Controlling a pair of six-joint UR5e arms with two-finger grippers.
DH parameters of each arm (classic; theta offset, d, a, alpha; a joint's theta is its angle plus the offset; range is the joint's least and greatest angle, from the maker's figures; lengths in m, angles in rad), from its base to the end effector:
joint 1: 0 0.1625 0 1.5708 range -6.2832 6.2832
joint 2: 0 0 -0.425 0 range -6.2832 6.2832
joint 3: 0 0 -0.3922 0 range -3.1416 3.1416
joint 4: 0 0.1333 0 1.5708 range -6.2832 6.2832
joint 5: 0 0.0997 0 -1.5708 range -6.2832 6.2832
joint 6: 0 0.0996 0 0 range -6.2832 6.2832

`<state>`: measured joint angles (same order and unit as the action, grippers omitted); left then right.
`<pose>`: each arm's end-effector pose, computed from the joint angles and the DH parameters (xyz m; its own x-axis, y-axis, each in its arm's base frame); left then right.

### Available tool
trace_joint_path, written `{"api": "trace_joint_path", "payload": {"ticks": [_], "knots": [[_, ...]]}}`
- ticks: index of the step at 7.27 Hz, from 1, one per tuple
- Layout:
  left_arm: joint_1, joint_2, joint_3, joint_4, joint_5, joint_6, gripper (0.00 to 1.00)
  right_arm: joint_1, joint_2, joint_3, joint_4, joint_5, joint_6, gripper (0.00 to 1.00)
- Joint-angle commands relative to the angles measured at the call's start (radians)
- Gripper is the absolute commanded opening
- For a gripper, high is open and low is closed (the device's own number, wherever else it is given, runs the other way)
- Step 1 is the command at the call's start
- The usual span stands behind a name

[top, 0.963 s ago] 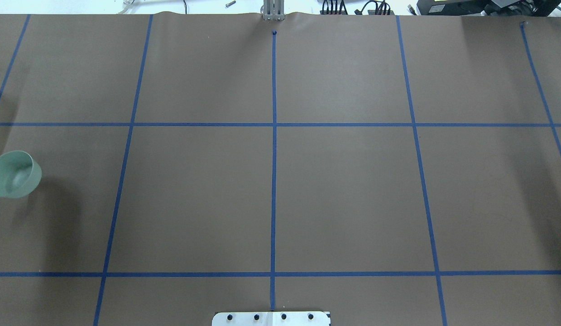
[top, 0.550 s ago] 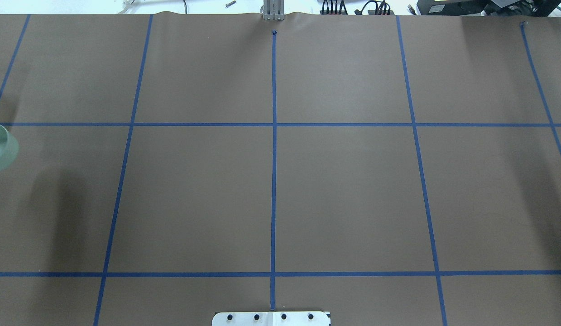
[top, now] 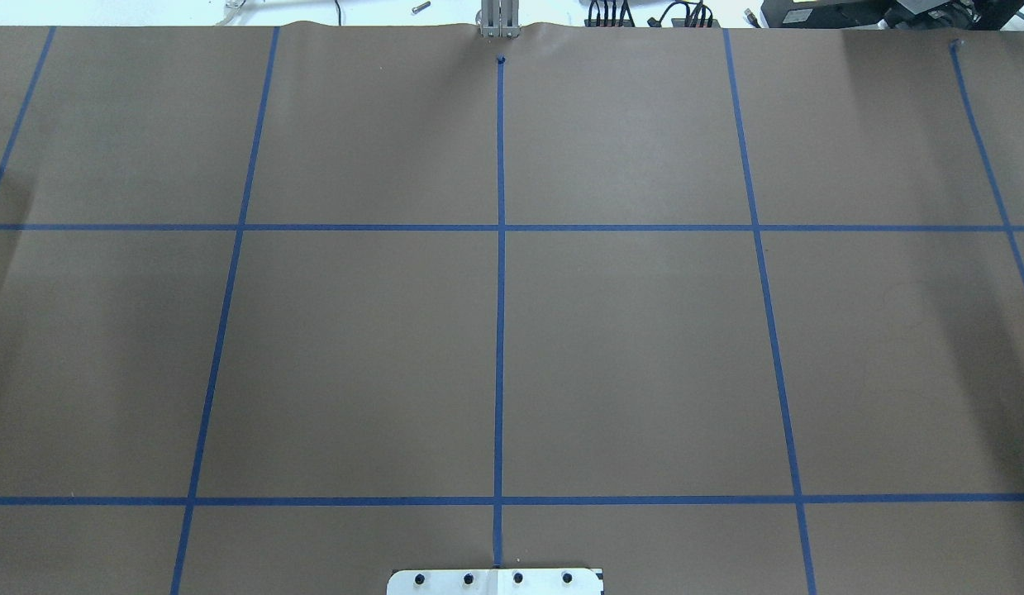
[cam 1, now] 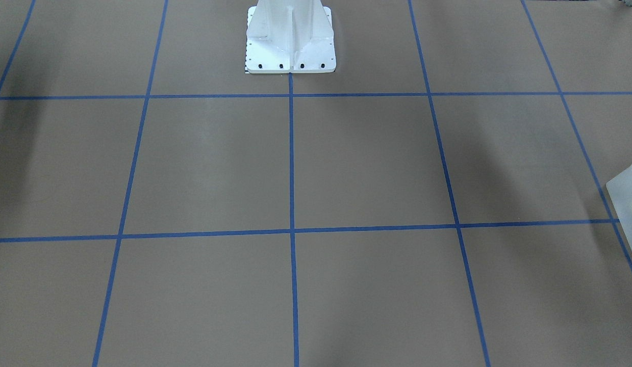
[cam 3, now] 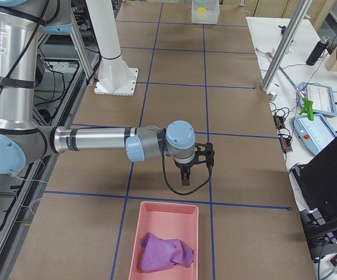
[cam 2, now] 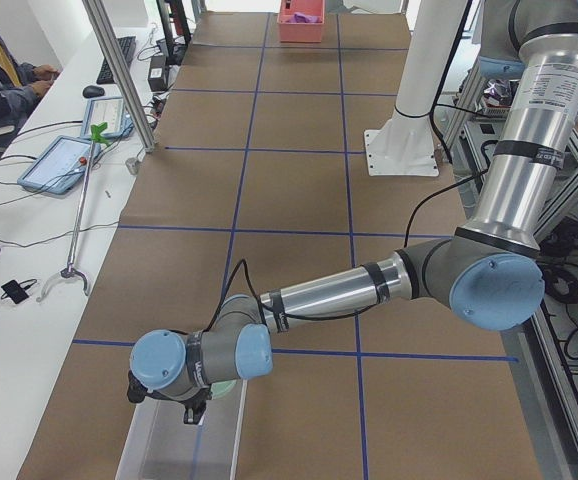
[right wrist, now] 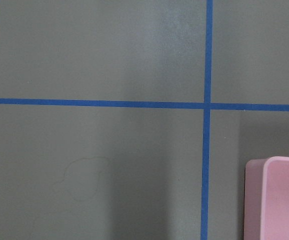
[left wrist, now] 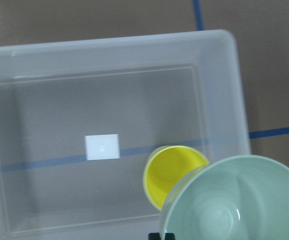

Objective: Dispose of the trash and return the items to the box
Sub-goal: 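Lift the green bowl with the left gripper and carry it over the clear bin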

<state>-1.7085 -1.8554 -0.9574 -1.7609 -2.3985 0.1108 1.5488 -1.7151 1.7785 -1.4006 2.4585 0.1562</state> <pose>-0.1390 -0.5662 0.7776 0.6672 -0.0840 -0.7401 0.0626 0.9964 -0.0568 0.0463 -0.4430 0.5963 0.6228 -0.0397 0.7814 -0.0764 0.9908 0.1113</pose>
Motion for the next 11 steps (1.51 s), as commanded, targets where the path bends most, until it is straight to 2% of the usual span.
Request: {"api": "trace_joint_path", "payload": {"ticks": [1,2,3,4,9,10,11], "knots": [[-0.007,-0.045,0.127,-0.193,0.037,-0.395,0.0,-0.001,0.0,0.002,0.0,0.0,0.0,1.0],[-0.007,-0.088,0.188,-0.225,0.042,-0.484,0.0,-0.001,0.0,0.004,0.002,0.002,0.0,1.0],[-0.007,-0.087,0.216,-0.297,0.045,-0.575,0.0,-0.001,0.0,0.009,0.0,-0.001,0.0,1.0],[-0.007,-0.077,0.253,-0.325,0.064,-0.588,0.0,-0.001,0.0,0.01,0.0,-0.003,0.0,1.0],[0.0,-0.057,0.276,-0.341,0.064,-0.589,0.0,-0.007,-0.001,0.006,0.0,-0.003,-0.001,1.0],[0.001,-0.054,0.304,-0.394,0.064,-0.589,0.46,-0.01,0.0,0.005,0.0,-0.003,0.0,1.0],[0.001,-0.047,0.301,-0.411,0.064,-0.588,0.73,-0.012,0.005,0.001,0.0,-0.003,-0.001,1.0]]}}
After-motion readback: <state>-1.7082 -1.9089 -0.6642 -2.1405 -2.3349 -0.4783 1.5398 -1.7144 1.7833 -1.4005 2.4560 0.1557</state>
